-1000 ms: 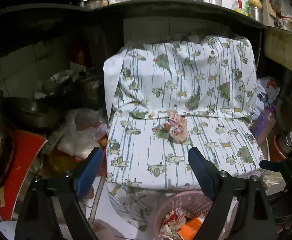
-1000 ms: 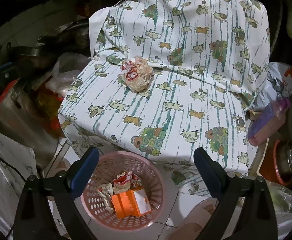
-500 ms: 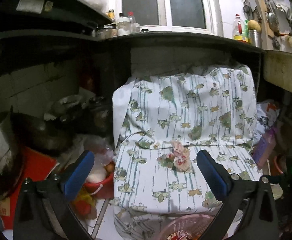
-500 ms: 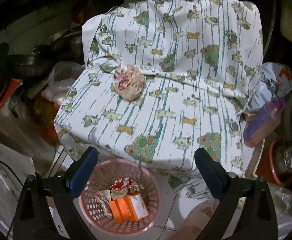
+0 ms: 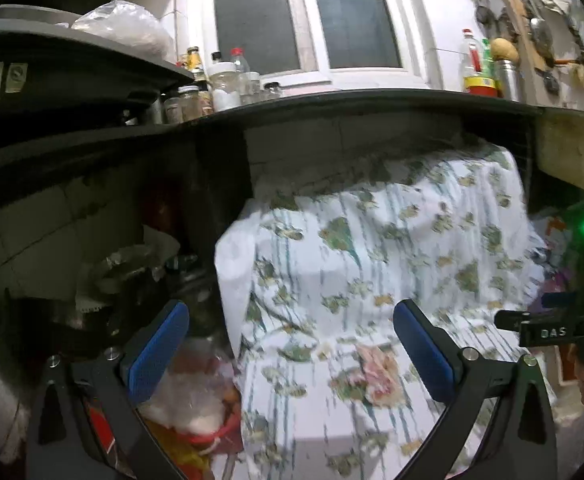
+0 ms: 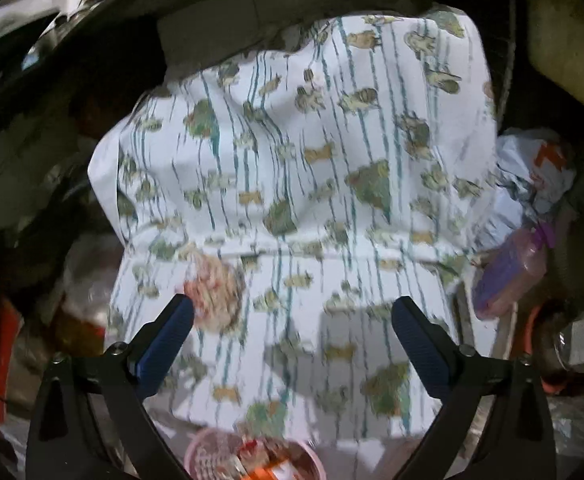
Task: Collect trash
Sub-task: 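Move both tools back toward the crumpled paper wrapper on the cloth, then grasp the crumpled paper wrapper with the right tool while the left grasps a bread piece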
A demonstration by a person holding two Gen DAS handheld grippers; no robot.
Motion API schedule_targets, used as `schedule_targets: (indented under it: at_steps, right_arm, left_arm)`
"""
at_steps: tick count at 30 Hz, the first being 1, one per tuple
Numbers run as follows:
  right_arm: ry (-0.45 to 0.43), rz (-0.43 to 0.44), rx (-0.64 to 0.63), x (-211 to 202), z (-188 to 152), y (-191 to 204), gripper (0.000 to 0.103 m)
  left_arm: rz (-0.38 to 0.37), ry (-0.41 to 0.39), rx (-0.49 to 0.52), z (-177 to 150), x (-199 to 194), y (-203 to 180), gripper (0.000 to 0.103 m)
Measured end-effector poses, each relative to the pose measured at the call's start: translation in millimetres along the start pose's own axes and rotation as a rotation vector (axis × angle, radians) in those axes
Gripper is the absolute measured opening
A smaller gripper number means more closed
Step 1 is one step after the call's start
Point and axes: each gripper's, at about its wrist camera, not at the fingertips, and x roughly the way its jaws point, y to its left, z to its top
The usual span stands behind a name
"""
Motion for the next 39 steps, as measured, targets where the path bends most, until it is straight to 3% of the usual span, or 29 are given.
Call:
schedule_targets:
  at_steps: [8,14,18,23,25,26,27,28,30,32,35,38,39]
  right_arm:
    - [0.176,0.14,0.001,94,6,27,0.102]
    - [0.296,0.133,0.036,162,-2,46,0.102]
    - [0.346,0.13,0.051,198,-4,61,0.102]
    - [0.521,0.199,0.032,245,-25,85,0.102]
    - [0.559,0.208,0.016,251,-34,90,0.092]
    - [0.523,0.178,0.006,247,-34,91,0.085]
    - [0.488,0.158,-0.01,241,-32,90,0.068]
    - [0.466,0.148,-0.03,237,-30,90,0.054]
    - [0.424,0.13,-0.075,227,-23,86,0.045]
    - [0.386,0.11,-0.066,216,-15,76,0.044]
    - [0.373,0.118,0.001,208,-1,50,0.043]
    - [0.367,0.086,0.056,204,14,23,0.043]
    - [0.355,0.065,0.058,202,18,16,0.043]
  left_arm:
    - [0.053,0.077,-0.016,-3,89,15,0.103]
    - [-0.003,0.25,-0.084,-13,161,35,0.103]
    - [0.014,0.312,-0.067,-22,197,38,0.103]
    - [-0.047,0.398,-0.097,-30,227,42,0.103]
    - [-0.088,0.417,-0.111,-29,236,41,0.103]
    - [-0.095,0.42,-0.113,-29,239,39,0.102]
    - [-0.099,0.426,-0.115,-29,244,36,0.1]
    - [-0.102,0.437,-0.115,-29,248,33,0.094]
    - [-0.112,0.48,-0.109,-31,258,25,0.08]
    - [-0.143,0.538,-0.083,-37,273,12,0.062]
    - [-0.188,0.623,-0.055,-51,294,-6,0.051]
    - [-0.25,0.77,-0.169,-66,315,-12,0.034]
    - [-0.266,0.788,-0.186,-71,320,-14,0.033]
